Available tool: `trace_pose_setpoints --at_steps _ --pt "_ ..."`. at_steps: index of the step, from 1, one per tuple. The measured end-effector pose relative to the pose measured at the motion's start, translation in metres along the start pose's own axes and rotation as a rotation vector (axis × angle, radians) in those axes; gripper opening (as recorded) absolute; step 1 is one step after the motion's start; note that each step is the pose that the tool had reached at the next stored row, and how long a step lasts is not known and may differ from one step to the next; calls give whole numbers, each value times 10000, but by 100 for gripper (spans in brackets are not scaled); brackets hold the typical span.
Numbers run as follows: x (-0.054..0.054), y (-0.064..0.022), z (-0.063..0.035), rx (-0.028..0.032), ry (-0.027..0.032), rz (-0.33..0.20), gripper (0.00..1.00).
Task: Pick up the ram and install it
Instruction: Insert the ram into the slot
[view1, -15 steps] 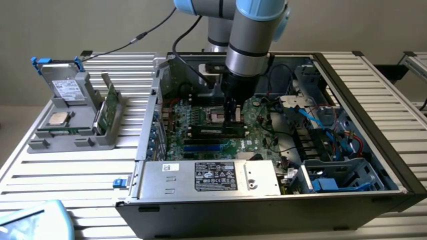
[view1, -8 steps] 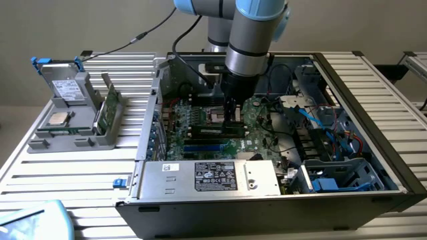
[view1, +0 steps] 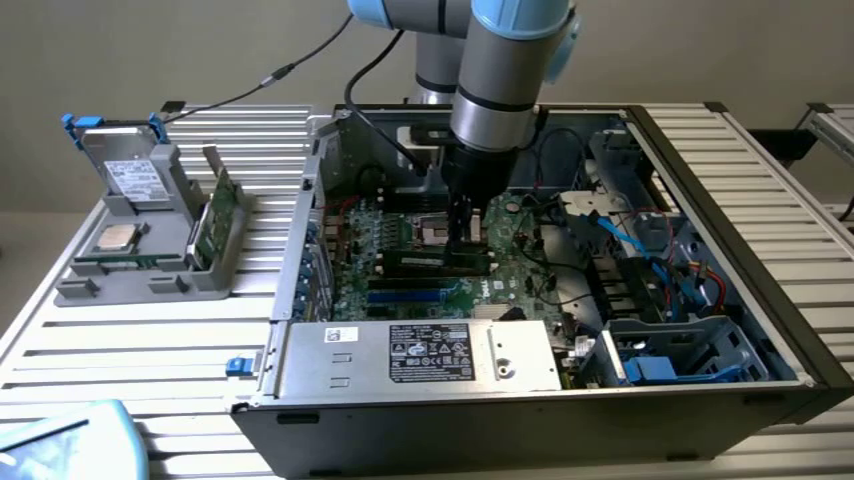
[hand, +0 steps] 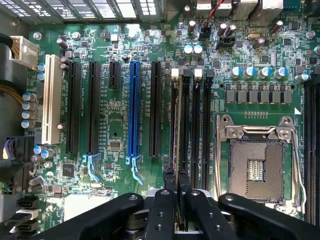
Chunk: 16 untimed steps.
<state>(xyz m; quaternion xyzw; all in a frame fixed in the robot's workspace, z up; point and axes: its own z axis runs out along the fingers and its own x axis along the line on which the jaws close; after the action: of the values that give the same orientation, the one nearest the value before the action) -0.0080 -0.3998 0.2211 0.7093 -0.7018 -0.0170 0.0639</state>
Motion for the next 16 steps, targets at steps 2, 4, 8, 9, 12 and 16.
trace_pose_setpoints --at_steps 2,4,8,9,12,16 --pt "-1 1 -5 -1 0 0 13" --pt "-1 1 -9 0 0 0 13" --pt "-1 1 -9 0 -1 0 13" --pt "-2 1 -10 0 0 0 13" --pt "-2 -1 -11 -1 2 -3 13" --pt "-4 -3 -10 0 1 -7 13"
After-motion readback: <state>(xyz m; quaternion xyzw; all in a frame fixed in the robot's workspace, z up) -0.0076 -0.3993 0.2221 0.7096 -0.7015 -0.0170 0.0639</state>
